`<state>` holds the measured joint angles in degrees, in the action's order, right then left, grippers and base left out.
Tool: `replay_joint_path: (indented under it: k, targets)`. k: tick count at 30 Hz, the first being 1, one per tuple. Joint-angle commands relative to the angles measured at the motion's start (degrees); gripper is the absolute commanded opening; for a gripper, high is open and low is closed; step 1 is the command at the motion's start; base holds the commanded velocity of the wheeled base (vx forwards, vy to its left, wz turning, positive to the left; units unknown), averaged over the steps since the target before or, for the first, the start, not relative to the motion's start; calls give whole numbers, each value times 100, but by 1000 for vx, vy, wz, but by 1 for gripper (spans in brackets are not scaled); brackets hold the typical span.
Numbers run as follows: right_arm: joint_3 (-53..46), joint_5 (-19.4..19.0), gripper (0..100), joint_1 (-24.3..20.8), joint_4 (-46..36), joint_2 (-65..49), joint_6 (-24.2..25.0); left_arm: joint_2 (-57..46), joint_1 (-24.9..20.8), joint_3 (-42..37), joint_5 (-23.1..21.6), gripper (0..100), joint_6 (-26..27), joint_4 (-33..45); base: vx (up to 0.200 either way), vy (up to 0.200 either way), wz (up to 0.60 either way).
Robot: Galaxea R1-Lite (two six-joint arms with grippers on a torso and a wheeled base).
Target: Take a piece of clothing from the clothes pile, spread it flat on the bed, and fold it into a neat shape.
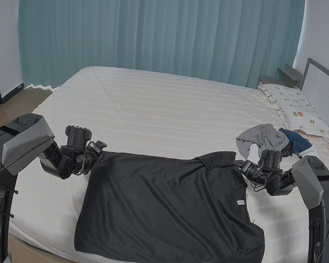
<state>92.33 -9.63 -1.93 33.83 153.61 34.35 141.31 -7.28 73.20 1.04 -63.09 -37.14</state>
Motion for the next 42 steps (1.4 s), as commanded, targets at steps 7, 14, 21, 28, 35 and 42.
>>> replay_joint_path:
  k: [7, 14, 21, 28, 35, 42]
  targets:
    - [259, 67, 0, 34, 1, 257, 1, 1, -2, 1, 2, 100, -2, -3, 0, 0, 0]
    - [655, 278, 0, 175, 10, 257, 80, 1, -11, 1, 2, 100, -2, -3, 0, 0, 0]
    - [927, 471, 0, 201, 18, 345, 107, 1, -11, 1, 2, 100, -2, -3, 0, 0, 0]
    - [945, 488, 0, 193, 396, 503, 80, 1, -11, 1, 2, 100, -2, -3, 0, 0, 0]
    - [1252, 699, 0, 193, 414, 635, 80, 1, -11, 1, 2, 100, -2, -3, 0, 0, 0]
    - [1463, 849, 100, 193, 405, 784, 45, 1, -11, 1, 2, 100, -2, -3, 0, 0, 0]
